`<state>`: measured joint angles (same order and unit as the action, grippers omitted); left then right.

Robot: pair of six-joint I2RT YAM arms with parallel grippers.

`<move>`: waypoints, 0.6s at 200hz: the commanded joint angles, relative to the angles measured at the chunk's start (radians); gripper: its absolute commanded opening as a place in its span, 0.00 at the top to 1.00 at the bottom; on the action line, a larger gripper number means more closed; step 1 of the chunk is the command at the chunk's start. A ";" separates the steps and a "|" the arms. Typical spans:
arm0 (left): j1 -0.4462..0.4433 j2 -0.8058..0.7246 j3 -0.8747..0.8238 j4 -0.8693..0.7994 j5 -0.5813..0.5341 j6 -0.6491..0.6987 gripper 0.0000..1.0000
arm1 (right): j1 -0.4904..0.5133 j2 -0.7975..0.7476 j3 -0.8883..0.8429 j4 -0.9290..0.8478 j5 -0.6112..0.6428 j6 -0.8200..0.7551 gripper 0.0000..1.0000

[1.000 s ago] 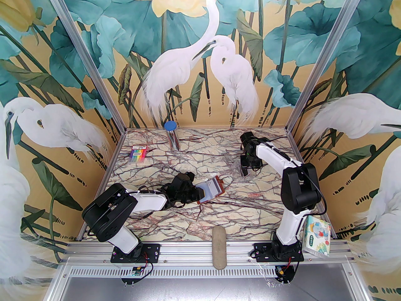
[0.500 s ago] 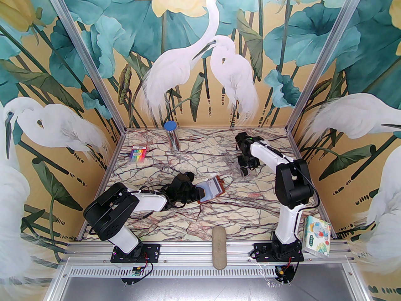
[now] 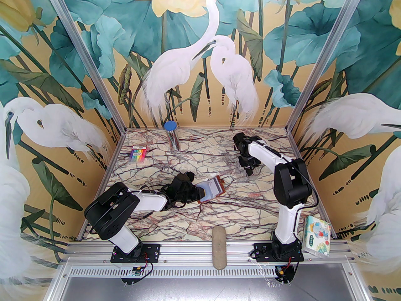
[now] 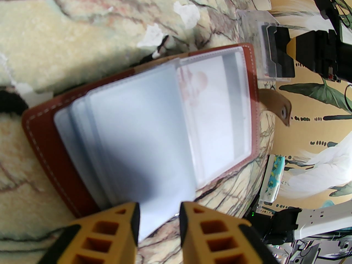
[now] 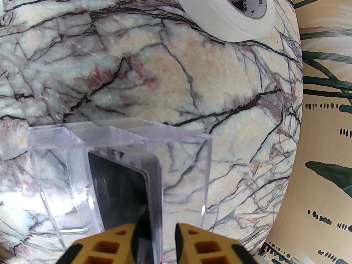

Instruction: Put the credit cards into the card holder

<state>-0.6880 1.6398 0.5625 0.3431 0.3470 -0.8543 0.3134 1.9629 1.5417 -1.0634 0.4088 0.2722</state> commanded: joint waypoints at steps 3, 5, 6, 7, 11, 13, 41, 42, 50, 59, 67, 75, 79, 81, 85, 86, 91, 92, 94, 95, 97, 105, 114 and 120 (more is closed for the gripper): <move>0.008 0.040 -0.017 -0.030 -0.011 -0.009 0.67 | 0.003 -0.012 0.021 -0.023 0.041 0.006 0.74; 0.008 0.041 -0.016 -0.030 -0.011 -0.009 0.67 | 0.003 -0.011 0.022 -0.023 0.043 0.006 0.74; 0.008 0.041 -0.015 -0.030 -0.011 -0.009 0.67 | 0.003 -0.011 0.022 -0.023 0.043 0.006 0.74; 0.008 0.041 -0.016 -0.029 -0.010 -0.009 0.67 | 0.003 -0.010 0.022 -0.024 0.044 0.006 0.75; 0.008 0.041 -0.016 -0.029 -0.010 -0.009 0.67 | 0.003 -0.011 0.022 -0.024 0.044 0.008 0.76; 0.008 0.041 -0.016 -0.030 -0.009 -0.009 0.67 | 0.003 -0.010 0.020 -0.024 0.044 0.008 0.76; 0.008 0.046 -0.013 -0.030 -0.007 -0.008 0.67 | 0.002 -0.017 0.019 -0.024 0.042 0.007 0.82; 0.008 0.046 -0.012 -0.031 -0.007 -0.009 0.67 | 0.002 -0.017 0.019 -0.024 0.041 0.007 0.82; 0.008 0.046 -0.013 -0.032 -0.005 -0.009 0.67 | 0.003 -0.019 0.019 -0.024 0.040 0.007 0.84; 0.008 0.047 -0.013 -0.032 -0.006 -0.008 0.67 | 0.003 -0.021 0.018 -0.023 0.034 0.007 0.86; 0.009 0.048 -0.013 -0.032 -0.004 -0.009 0.67 | 0.003 -0.023 0.018 -0.020 0.027 0.007 0.88; 0.009 0.049 -0.013 -0.033 -0.004 -0.009 0.67 | 0.003 -0.023 0.017 -0.018 0.015 0.007 0.89; 0.009 0.048 -0.013 -0.032 -0.005 -0.009 0.67 | 0.002 -0.023 0.017 -0.017 0.008 0.007 0.90; 0.009 0.048 -0.012 -0.033 -0.004 -0.009 0.67 | 0.002 -0.024 0.017 -0.018 0.005 0.009 0.91; 0.009 0.048 -0.012 -0.033 -0.005 -0.009 0.67 | 0.003 -0.025 0.017 -0.017 -0.001 0.007 0.92; 0.010 0.048 -0.013 -0.033 -0.005 -0.008 0.67 | 0.003 -0.025 0.017 -0.017 -0.002 0.007 0.93; 0.009 0.048 -0.013 -0.033 -0.005 -0.009 0.67 | 0.004 -0.026 0.014 -0.015 -0.009 0.007 0.93; 0.009 0.048 -0.012 -0.032 -0.005 -0.009 0.67 | 0.004 -0.026 0.014 -0.015 -0.009 0.007 0.94; 0.008 0.048 -0.012 -0.033 -0.005 -0.009 0.67 | 0.004 -0.027 0.014 -0.015 -0.011 0.007 0.94; 0.008 0.048 -0.012 -0.033 -0.005 -0.010 0.67 | 0.004 -0.027 0.014 -0.015 -0.011 0.007 0.94; 0.009 0.048 -0.013 -0.032 -0.005 -0.009 0.67 | 0.004 -0.027 0.014 -0.016 -0.013 0.009 0.94; 0.009 0.048 -0.012 -0.032 -0.005 -0.011 0.67 | 0.006 -0.029 0.014 -0.014 -0.017 0.007 0.96; 0.009 0.050 -0.013 -0.033 -0.004 -0.010 0.67 | 0.006 -0.030 0.012 -0.011 -0.024 0.006 0.97; 0.010 0.050 -0.012 -0.032 -0.003 -0.011 0.67 | 0.006 -0.031 0.012 -0.009 -0.029 0.005 0.97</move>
<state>-0.6853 1.6508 0.5625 0.3614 0.3546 -0.8543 0.3134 1.9583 1.5417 -1.0698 0.4114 0.2722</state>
